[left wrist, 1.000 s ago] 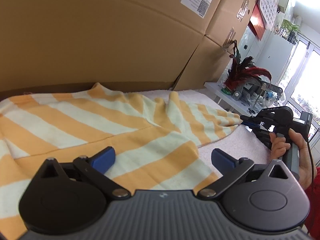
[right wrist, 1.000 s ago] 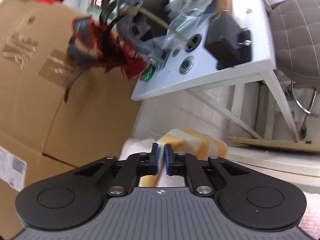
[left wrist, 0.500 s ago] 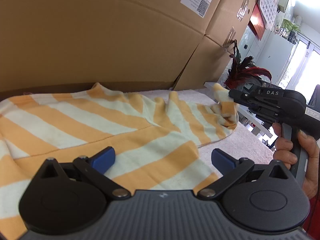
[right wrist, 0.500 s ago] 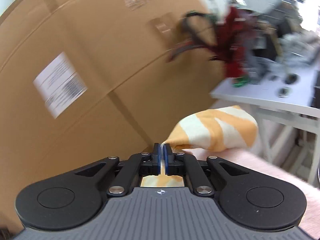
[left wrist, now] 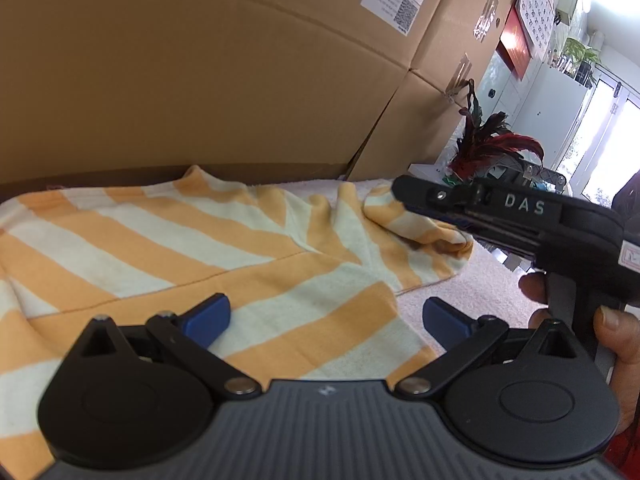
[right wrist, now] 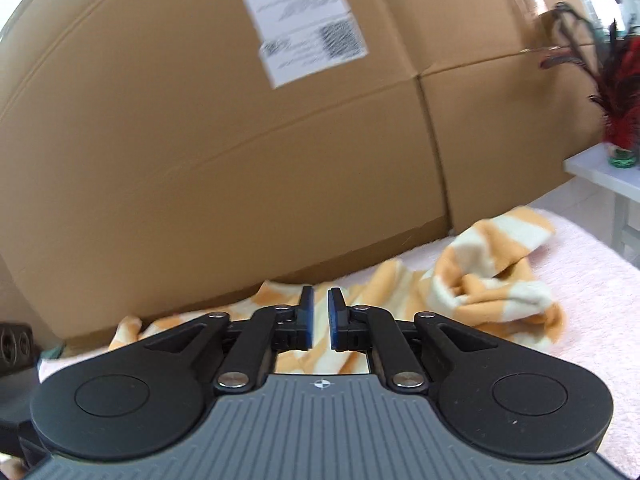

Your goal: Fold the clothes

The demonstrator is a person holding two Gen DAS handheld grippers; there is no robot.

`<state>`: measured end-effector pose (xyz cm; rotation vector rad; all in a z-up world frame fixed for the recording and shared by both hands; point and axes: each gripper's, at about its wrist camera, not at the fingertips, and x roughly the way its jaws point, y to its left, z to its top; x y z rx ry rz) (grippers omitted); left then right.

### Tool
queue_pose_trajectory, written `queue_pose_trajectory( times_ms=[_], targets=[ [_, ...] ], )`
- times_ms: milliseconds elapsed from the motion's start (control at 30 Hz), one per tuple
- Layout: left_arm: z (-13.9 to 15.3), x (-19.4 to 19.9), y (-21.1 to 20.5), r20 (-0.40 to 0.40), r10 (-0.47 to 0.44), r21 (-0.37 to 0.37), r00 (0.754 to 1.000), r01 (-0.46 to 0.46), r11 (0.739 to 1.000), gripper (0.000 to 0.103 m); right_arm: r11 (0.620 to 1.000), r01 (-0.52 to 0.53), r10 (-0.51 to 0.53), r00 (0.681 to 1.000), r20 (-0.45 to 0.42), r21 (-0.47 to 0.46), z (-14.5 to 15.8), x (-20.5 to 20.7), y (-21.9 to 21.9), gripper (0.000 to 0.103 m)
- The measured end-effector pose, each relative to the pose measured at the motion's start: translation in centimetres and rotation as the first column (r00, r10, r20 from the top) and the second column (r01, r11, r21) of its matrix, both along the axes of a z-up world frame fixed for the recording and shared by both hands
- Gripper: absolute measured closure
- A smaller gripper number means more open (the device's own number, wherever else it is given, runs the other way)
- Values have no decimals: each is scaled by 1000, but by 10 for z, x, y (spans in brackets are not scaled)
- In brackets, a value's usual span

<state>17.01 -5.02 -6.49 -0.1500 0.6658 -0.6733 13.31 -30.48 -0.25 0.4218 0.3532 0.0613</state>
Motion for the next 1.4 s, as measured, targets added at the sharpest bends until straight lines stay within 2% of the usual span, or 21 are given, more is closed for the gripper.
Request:
queue_pose_trajectory(
  times_ms=[67,100,167,233,267,333,400,433,467,533,567,633,733,833,933,1067,1167,1267,1300,1400],
  targets=[
    [0,0,0,1,0,4,1000,0,1000,1,983,180,-179,984,-24,34,-2,1,-23,78],
    [0,0,-1,2,0,5,1000,0,1000,1,959,279,-276,960,-51,57,-4,2,-36,75],
    [0,-1,0,2,0,6,1000,0,1000,1,911,389,-368,917,-153,138,-14,11,-64,73],
    [1,-1,0,3,0,7,1000,0,1000,1,869,438,-390,893,-226,230,-26,19,-86,71],
    [1,-1,0,3,0,7,1000,0,1000,1,851,442,-387,893,-230,284,-30,22,-94,72],
    [1,-1,0,2,0,7,1000,0,1000,1,808,439,-377,898,-228,393,-38,28,-109,66],
    [1,-1,0,2,-1,6,1000,0,1000,1,778,426,-358,904,-232,461,-43,39,-118,67],
    [1,-1,1,2,-1,5,1000,1,1000,1,777,417,-347,909,-232,472,-44,45,-120,69],
    [1,-1,1,1,-1,4,1000,1,1000,1,777,409,-336,913,-233,479,-46,51,-122,76],
    [1,0,1,0,0,1,1000,0,1000,1,790,387,-326,922,-208,476,-49,57,-122,96],
    [1,0,1,0,0,0,1000,0,1000,1,799,375,-329,927,-181,471,-53,55,-120,99],
    [2,0,1,0,0,0,1000,0,1000,1,791,369,-325,929,-177,488,-52,51,-120,99],
    [2,-1,0,5,5,5,1000,-5,1000,1,841,268,-282,958,-43,470,-37,43,-114,99],
    [7,-4,0,38,29,24,999,-30,999,1,870,108,-157,986,63,481,-25,44,-106,98],
    [20,-11,-8,107,50,79,993,-59,995,1,903,-21,-20,996,91,429,-12,46,-82,98],
    [36,-1,-31,96,9,110,995,-20,994,1,928,-163,146,986,76,336,-2,51,-48,98],
    [43,10,-48,116,5,134,993,-21,991,1,922,-239,239,970,38,304,-3,55,-28,95],
    [37,26,-62,93,24,154,995,-39,987,1,890,-299,319,948,-1,345,-4,60,-23,88],
    [34,30,-65,83,34,160,996,-47,986,2,887,-299,313,950,19,353,-2,58,-26,86],
    [26,42,-61,9,77,70,997,-78,995,3,892,-239,209,971,117,384,7,43,-47,83]
  ],
)
